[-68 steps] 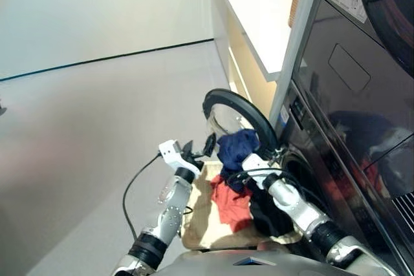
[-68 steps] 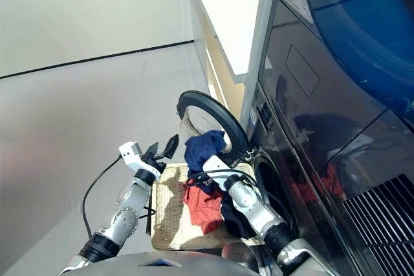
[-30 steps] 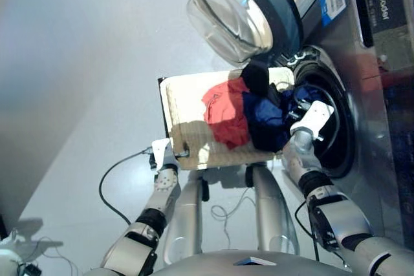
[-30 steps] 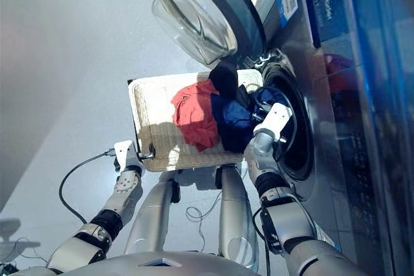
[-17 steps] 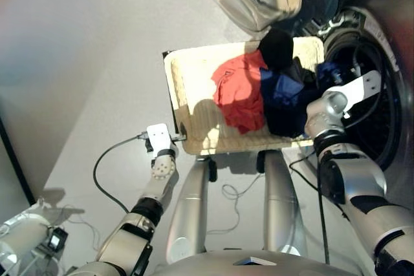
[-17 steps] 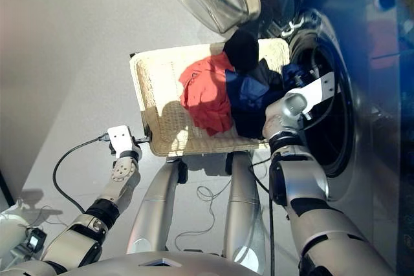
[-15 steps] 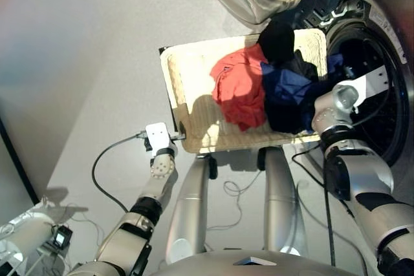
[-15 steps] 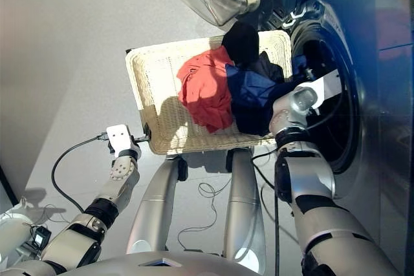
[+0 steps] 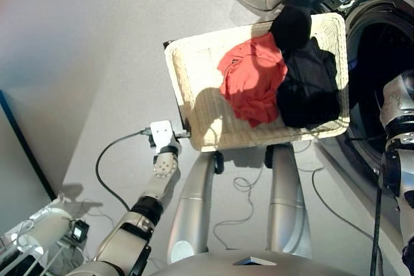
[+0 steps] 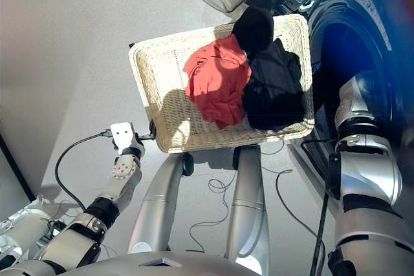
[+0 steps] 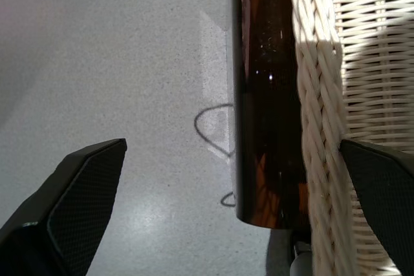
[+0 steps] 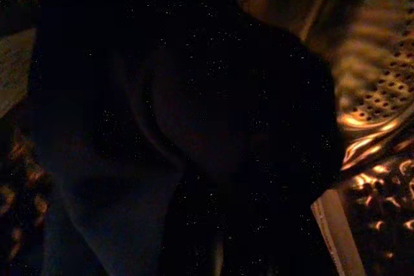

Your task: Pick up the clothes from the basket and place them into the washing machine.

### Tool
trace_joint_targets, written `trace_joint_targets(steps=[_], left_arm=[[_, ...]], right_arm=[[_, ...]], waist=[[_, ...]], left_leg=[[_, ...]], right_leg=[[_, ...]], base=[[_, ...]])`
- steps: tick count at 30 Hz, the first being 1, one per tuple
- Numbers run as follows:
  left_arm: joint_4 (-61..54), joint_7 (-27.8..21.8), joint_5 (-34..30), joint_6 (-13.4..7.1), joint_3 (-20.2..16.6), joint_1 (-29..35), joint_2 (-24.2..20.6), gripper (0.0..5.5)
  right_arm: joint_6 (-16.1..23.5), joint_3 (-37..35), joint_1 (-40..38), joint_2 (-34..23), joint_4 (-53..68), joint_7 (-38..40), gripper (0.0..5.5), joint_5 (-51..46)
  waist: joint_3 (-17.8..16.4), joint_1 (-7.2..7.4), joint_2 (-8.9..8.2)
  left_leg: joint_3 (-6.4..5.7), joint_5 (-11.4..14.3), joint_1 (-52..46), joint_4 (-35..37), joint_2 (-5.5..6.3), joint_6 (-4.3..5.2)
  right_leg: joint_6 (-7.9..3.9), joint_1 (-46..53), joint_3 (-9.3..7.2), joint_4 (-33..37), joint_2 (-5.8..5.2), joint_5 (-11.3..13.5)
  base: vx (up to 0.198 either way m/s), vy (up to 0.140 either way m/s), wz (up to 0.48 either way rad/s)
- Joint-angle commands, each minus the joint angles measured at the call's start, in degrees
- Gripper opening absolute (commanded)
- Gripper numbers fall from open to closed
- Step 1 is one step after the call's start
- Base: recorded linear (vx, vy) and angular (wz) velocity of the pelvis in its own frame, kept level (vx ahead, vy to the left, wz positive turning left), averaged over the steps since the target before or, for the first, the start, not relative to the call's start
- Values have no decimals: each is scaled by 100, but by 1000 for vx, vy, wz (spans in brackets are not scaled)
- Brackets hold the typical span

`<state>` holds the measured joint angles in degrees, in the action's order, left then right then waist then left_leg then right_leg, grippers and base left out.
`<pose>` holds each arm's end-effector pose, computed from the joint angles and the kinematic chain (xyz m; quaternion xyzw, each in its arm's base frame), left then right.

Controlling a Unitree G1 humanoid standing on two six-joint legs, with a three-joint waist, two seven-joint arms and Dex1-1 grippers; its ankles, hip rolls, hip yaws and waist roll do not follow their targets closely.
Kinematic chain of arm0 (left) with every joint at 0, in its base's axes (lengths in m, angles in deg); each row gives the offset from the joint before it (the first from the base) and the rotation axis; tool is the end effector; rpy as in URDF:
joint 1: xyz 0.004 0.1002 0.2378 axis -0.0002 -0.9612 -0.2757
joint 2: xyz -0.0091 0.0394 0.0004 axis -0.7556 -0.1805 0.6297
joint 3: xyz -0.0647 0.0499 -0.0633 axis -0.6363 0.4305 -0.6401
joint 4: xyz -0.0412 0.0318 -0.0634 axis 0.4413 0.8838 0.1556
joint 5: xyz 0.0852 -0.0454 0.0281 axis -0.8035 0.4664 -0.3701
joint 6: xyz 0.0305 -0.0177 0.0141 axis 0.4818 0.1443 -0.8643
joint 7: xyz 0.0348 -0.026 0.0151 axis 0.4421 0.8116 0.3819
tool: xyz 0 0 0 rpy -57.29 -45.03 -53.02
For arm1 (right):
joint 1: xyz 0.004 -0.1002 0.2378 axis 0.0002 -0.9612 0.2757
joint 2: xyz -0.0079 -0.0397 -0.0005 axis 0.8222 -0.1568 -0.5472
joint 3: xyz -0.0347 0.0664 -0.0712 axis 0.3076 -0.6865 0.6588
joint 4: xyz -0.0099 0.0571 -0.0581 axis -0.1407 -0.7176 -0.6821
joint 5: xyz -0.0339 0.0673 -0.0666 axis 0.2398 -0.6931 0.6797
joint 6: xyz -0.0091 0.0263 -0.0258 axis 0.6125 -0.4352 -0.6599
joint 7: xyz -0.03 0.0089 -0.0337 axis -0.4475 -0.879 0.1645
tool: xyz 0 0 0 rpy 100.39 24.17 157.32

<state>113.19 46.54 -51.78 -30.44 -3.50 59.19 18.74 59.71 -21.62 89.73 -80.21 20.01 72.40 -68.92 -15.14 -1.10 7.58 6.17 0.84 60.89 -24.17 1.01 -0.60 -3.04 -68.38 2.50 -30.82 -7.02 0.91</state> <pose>0.2421 0.1441 -0.0051 -0.0505 0.0451 0.0711 0.9952 0.3267 -0.3091 0.1835 -0.0161 -0.1758 -0.5642 0.8066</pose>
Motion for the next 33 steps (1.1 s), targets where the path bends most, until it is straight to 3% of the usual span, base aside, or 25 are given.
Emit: trace_joint_targets(steps=[1, 2, 3, 5, 9, 12, 15, 17, 18, 21, 27, 33], left_arm=[[375, 68, 253, -220, -214, 139, 7, 550], [466, 33, 293, -191, -232, 214, 59, 550], [470, 28, 297, -194, -234, 207, 49, 550], [497, -120, 462, -185, -305, 292, 110, 550], [400, -256, 649, -262, -421, 361, 84, 550], [219, -476, 1005, -359, -519, 488, 117, 550], [136, -545, 1029, -373, -497, 560, 131, 550], [53, -659, 959, -334, -366, 657, 150, 550], [51, -687, 905, -306, -329, 689, 136, 550], [66, -773, 799, -248, -187, 807, 166, 550], [457, -1019, 742, -57, 224, 1253, 284, 550], [933, -1091, 560, 94, 430, 1615, 385, 550]], right_arm=[[304, 477, -91, 324, 130, -773, 550, -387], [425, 491, -278, 777, 212, -1067, 550, -659], [426, 486, -294, 789, 224, -1069, 550, -662], [472, 656, -526, 1397, 435, -1544, 550, -799], [445, 897, -724, 1817, 681, -1803, 550, -674], [386, 1171, -933, 2235, 1041, -2120, 550, -494], [341, 1314, -1047, 2378, 1261, -2258, 550, -364], [222, 1634, -1372, 2476, 1577, -2502, 550, -21], [197, 1701, -1499, 2498, 1717, -2538, 550, 51], [102, 2066, -1905, 2532, 2093, -2756, 550, 507], [-239, 2993, -2412, 2271, 2571, -3154, 550, 1752], [-319, 3511, -2561, 1947, 3059, -3219, 550, 2766]], waist=[[338, 175, -22], [342, 200, -37], [342, 210, -42], [350, 233, -85], [313, 273, -135], [227, 296, -204], [170, 315, -240], [129, 363, -307], [96, 411, -360], [77, 481, -442], [46, 659, -611], [17, 776, -650]], left_leg=[[-466, 767, -186, -436, -65, 78], [-491, 740, -214, -391, -70, 100], [-497, 734, -224, -383, -66, 101], [-531, 666, -299, -286, -76, 134], [-575, 565, -437, -77, -77, 165], [-576, 364, -691, 380, -83, 209], [-567, 237, -890, 632, -79, 240], [-542, 89, -1195, 937, -54, 282], [-485, -124, -1235, 1062, -20, 266], [-446, -244, -1576, 1370, 18, 305], [-344, -352, -2060, 1649, 12, 314], [-218, -368, -2301, 1787, -1, 295]], right_leg=[[-212, 436, -262, 135, 155, -506], [-212, 492, -297, 172, 154, -487], [-211, 504, -303, 178, 151, -486], [-207, 639, -372, 277, 132, -438], [-216, 787, -427, 456, 127, -355], [-260, 1044, -496, 932, 113, -133], [-295, 1225, -527, 1159, 101, -18], [-329, 1513, -526, 1480, 105, 129], [-306, 1590, -565, 1668, 71, 344], [-359, 1914, -555, 1976, 68, 486], [-415, 2443, -471, 2379, 110, 634], [-455, 2607, -343, 2495, 189, 679]], base=[[-11, -57, 17], [-11, -57, 23], [0, 0, 0], [0, 0, 0], [-13, -6, 13], [0, 0, 0], [0, 0, 0], [-54, 1, 6], [-99, 7, -8], [-32, 6, -12], [7, 2, -30], [16, 6, -123]])
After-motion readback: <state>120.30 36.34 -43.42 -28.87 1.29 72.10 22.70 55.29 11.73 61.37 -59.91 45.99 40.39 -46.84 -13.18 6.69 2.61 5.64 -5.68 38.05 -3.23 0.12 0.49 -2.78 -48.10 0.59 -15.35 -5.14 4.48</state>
